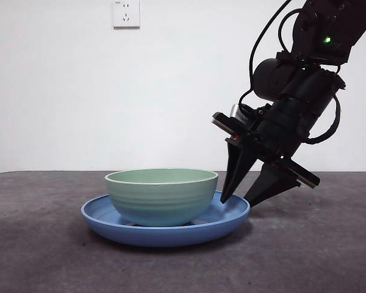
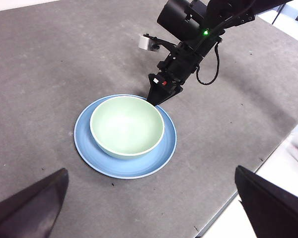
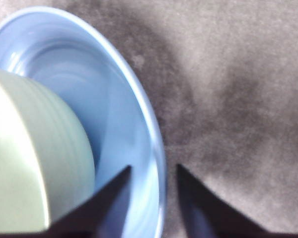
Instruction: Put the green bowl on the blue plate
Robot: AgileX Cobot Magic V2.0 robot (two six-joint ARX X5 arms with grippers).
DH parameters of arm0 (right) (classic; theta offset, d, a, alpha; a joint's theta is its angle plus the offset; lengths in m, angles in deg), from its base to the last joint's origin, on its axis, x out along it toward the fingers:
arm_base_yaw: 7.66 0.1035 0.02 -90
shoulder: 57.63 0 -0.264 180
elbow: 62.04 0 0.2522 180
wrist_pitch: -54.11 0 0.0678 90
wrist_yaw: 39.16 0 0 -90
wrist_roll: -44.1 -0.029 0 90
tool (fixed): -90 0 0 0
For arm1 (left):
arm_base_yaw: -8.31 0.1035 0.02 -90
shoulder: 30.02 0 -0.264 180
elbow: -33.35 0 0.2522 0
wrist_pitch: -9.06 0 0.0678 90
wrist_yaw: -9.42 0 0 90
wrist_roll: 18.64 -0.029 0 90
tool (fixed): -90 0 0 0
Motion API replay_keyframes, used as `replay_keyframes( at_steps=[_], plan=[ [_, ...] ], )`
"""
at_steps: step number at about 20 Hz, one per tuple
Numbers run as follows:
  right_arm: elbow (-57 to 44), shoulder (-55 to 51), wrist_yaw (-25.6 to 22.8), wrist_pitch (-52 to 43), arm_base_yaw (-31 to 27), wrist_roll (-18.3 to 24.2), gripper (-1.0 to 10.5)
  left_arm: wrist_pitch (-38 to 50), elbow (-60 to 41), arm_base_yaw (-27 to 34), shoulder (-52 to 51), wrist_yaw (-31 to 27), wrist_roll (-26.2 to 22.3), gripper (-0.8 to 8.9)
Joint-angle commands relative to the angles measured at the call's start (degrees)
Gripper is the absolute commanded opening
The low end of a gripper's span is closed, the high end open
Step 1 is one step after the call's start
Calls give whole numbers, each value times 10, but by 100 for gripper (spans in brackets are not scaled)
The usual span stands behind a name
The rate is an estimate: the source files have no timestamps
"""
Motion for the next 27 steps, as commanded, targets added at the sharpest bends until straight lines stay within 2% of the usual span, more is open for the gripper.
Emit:
replay_keyframes(
  at_steps=[1,7,9,11,13,16,19,21,24,27],
  plan=[
    [15,8,1,-9,0,-5,191,6,6,-4,2,2,0,658],
    [68,-62,-7,58,-37,13,209,7,6,-4,2,2,0,658],
    [77,-120,-29,81,-46,16,303,6,6,-4,2,1,0,658],
    [77,-192,-63,123,-46,35,383,7,6,-4,2,2,0,658],
    [77,-259,-113,184,-34,69,458,7,6,-4,3,2,0,658],
    [68,-354,-166,256,-3,87,519,7,6,-4,2,2,0,658],
    [60,-412,-175,299,20,92,522,7,6,-4,2,2,0,658],
    [45,-459,-181,323,41,92,565,7,6,-4,2,2,0,658],
    [-7,-551,-182,339,69,90,585,7,6,-4,2,2,2,658],
    [-72,-638,-195,339,74,88,585,7,6,-4,2,2,2,658]
  ],
)
